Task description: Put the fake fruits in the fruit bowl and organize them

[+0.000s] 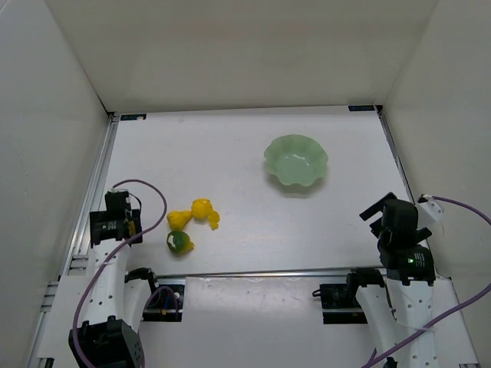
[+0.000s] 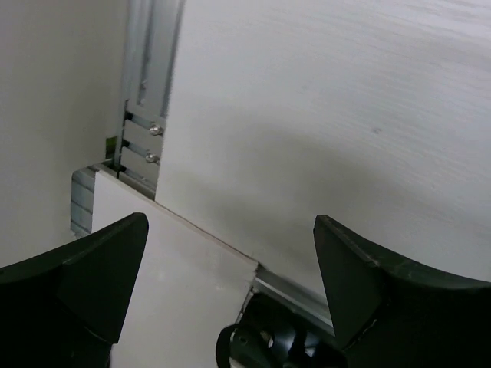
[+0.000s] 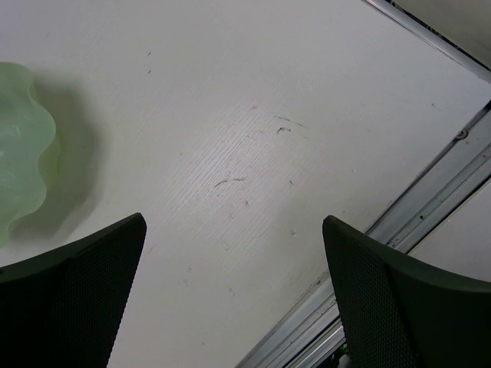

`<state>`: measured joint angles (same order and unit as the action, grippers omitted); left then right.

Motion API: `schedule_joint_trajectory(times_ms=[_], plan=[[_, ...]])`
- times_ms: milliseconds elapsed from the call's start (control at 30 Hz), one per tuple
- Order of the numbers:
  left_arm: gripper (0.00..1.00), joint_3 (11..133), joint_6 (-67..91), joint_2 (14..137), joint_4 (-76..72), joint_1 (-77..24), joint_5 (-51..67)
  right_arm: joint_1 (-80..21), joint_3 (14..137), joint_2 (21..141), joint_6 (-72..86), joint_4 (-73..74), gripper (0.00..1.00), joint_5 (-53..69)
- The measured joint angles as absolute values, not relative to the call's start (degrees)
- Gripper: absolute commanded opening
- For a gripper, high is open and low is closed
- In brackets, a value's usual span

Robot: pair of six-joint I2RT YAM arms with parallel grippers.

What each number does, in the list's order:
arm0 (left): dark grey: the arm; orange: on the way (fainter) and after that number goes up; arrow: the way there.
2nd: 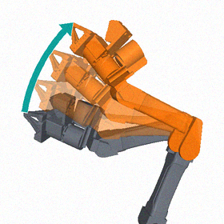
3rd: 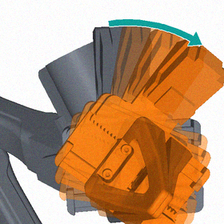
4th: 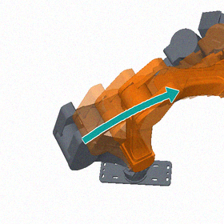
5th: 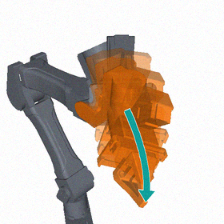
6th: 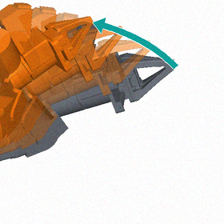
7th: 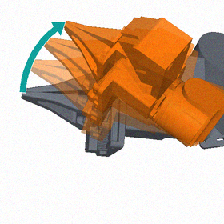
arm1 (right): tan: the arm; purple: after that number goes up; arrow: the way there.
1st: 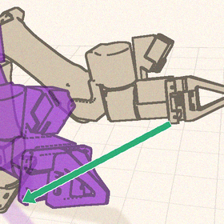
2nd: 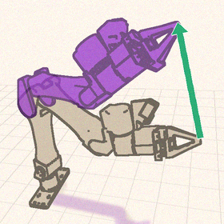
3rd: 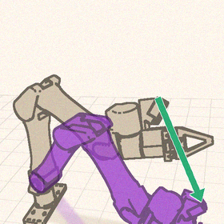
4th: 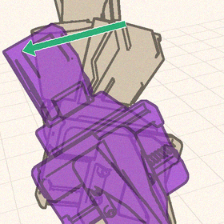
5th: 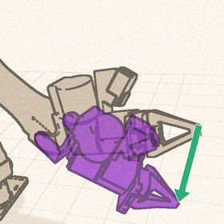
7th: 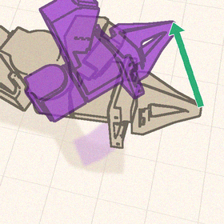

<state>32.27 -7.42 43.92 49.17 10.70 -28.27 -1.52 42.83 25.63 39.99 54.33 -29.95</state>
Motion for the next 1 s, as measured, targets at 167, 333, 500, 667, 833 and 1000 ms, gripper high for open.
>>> schedule_joint_trajectory(times_ms=[167,333,500,667,833,1000], plan=[[1.0,46.33,-14.06,50.65,55.51,8.86,-14.63,-1.52,42.83,27.55,38.3,53.98,1.0,-27.59],[1.0,63.16,-18.28,63.83,58.24,-2.76,-5.58,-1.52,42.83,32.1,36.6,53.49,1.0,-24.99],[1.0,61.87,-21.34,74.0,57.71,-16.49,-4.69,-1.63,42.83,33.21,35.77,53.43,1.0,-23.81],[1.0,59.02,-23.42,80.68,57.58,-22.09,-5.34,-1.63,42.83,32.34,35.55,53.43,1.0,-23.59],[1.0,58.54,-24.01,86.46,55.83,-22.59,-6.96,-1.63,42.83,32.29,35.55,53.43,1.0,-23.59],[0.98,58.33,-23.99,91.26,54.02,-22.17,-9.32,-1.63,42.83,32.29,35.55,53.43,1.0,-23.59]])
